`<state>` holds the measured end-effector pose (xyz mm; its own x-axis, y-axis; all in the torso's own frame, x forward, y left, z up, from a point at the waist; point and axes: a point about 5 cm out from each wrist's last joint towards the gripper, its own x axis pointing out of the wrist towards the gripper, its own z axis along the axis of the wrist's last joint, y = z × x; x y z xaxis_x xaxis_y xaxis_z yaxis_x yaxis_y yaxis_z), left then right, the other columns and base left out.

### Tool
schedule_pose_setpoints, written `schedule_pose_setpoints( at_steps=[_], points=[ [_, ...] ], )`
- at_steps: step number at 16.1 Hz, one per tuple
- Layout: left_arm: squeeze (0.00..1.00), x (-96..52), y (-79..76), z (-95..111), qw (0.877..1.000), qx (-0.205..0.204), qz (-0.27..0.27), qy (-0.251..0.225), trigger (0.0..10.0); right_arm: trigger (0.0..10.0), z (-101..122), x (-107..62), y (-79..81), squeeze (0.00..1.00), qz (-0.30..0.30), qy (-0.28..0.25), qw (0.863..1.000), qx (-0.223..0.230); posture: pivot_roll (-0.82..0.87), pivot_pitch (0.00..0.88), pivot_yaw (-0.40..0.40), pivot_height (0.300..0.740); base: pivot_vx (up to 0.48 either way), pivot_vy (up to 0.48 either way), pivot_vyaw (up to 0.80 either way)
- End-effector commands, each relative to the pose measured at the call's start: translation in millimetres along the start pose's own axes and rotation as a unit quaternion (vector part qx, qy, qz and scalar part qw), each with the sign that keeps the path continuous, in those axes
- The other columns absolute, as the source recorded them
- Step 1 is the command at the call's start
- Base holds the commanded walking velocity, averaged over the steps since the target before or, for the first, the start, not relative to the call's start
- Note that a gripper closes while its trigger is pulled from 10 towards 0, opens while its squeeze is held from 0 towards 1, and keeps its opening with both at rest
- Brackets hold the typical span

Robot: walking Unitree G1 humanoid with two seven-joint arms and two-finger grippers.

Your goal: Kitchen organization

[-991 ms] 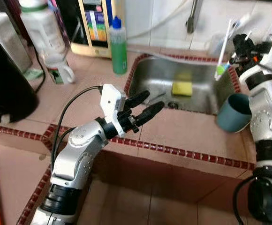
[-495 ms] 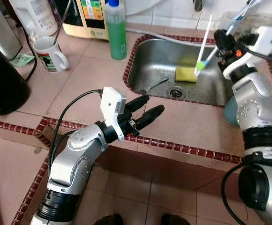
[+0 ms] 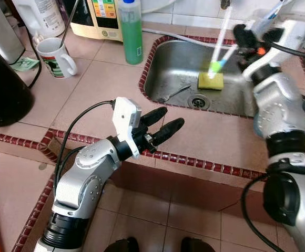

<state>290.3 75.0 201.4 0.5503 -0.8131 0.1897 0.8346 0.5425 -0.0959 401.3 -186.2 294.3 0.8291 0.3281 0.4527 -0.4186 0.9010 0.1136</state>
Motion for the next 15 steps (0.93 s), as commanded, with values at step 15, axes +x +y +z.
schedule_pose_setpoints(
  at_steps=[15],
  points=[
    [0.0, -1.2, -9.3, 0.1, 1.0, 0.002, -0.014, -0.002, 10.0, 10.0, -43.9, -3.0, 11.7, 0.0, 0.029, 0.084, 0.994, 0.064, -0.08, 0.246, 0.027, 0.74, 0.0, 0.0, 0.0]
  ],
)
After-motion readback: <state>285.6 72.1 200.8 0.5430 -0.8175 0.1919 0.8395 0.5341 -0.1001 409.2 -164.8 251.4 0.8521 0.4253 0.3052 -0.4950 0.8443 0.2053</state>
